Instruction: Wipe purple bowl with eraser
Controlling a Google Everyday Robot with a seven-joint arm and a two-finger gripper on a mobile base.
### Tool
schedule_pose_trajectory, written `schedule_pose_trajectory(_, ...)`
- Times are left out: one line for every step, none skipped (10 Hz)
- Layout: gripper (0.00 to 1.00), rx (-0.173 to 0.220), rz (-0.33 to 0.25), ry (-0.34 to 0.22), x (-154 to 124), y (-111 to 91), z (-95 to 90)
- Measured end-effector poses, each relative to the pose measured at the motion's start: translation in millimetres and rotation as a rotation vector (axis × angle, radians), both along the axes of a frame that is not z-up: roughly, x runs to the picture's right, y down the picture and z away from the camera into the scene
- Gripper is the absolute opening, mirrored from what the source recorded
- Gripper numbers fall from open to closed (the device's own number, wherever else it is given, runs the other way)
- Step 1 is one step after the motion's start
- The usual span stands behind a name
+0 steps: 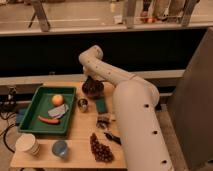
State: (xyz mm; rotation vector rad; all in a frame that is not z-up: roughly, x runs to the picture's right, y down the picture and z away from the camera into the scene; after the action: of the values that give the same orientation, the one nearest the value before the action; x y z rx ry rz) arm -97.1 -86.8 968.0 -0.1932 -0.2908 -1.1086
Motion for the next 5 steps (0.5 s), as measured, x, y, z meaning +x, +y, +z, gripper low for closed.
schedule_pose_trajectory(0.0,-0.005,-0.015,-0.013,-5.6,6.6,-4.1)
schedule_pose_trajectory(0.0,-0.009,-0.03,-0.028,-11.5,12.8,-9.9)
schedule_pose_trajectory(0.0,-0.013,-0.037,-0.034,-15.3,18.2,-14.1)
schedule_pose_trajectory(0.0,-0.02,-0.039,-0.036,-14.0,24.9,-20.3)
schedule_pose_trajectory(0.0,-0.028,-0.038,-0.031,-7.7,33.3,-26.7)
